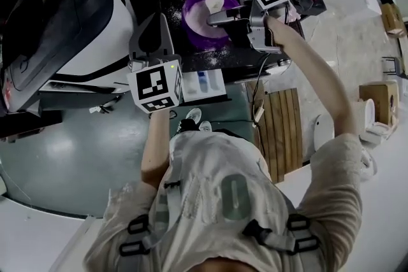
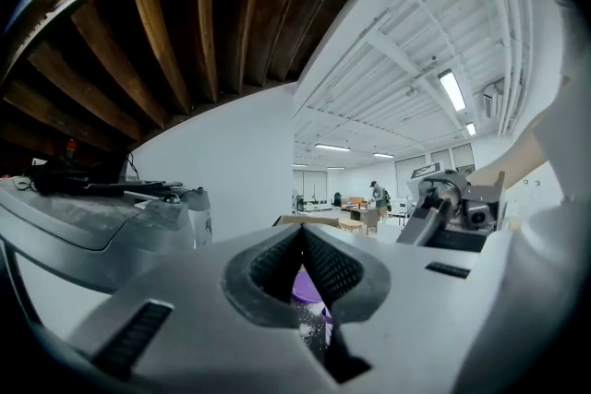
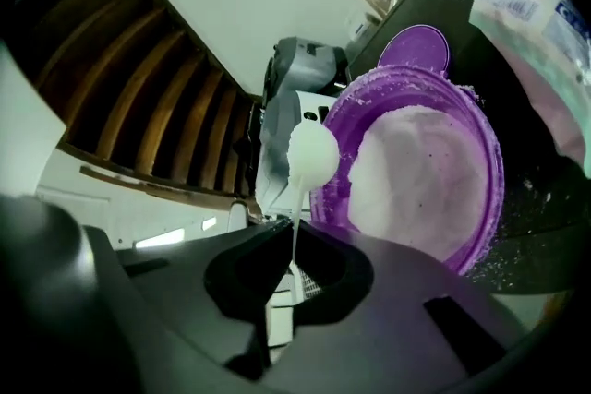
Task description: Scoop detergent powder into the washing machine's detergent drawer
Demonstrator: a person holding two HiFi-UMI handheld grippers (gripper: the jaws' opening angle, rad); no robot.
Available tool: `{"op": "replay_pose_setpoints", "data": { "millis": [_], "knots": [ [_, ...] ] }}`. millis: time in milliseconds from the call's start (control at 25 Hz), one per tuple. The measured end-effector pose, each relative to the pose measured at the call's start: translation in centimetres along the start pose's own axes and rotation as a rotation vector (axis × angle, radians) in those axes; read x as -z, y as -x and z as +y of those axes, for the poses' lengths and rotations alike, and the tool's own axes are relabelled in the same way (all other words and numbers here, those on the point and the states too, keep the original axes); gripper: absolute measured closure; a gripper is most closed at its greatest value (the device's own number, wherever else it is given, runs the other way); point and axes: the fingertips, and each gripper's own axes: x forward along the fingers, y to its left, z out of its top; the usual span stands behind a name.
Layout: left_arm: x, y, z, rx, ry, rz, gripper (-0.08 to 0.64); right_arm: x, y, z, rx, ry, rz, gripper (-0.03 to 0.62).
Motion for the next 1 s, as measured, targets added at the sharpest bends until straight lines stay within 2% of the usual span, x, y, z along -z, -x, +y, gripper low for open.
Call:
{"op": "replay_pose_setpoints", "data": {
  "millis": [200, 520, 760, 1000],
  "knots": [
    [0.3, -0.2, -1.4, 0.039, -0.004, -0.002, 0.54, -0.4, 0.3, 1.3, -0.135, -0.044, -0.153, 0.586],
    [1.9, -0.3, -2.6, 0.079, -0.002, -0.006, 0.541, -0.7, 0.9, 1.6, -0.203, -0.076, -0.328, 0.586],
    [2.7, 0.7, -3.8, 0.106, -0.028, -0.003, 0.541, 1.4, 0.7, 0.7, -0.216, -0.108, -0.352, 0.586],
    [3.8, 1.8, -3.9, 0.124, -0.048, 0.004, 0.541, 2.7, 0.9, 0.8, -0.244, -0.101, -0.385, 0.586]
  ]
}}
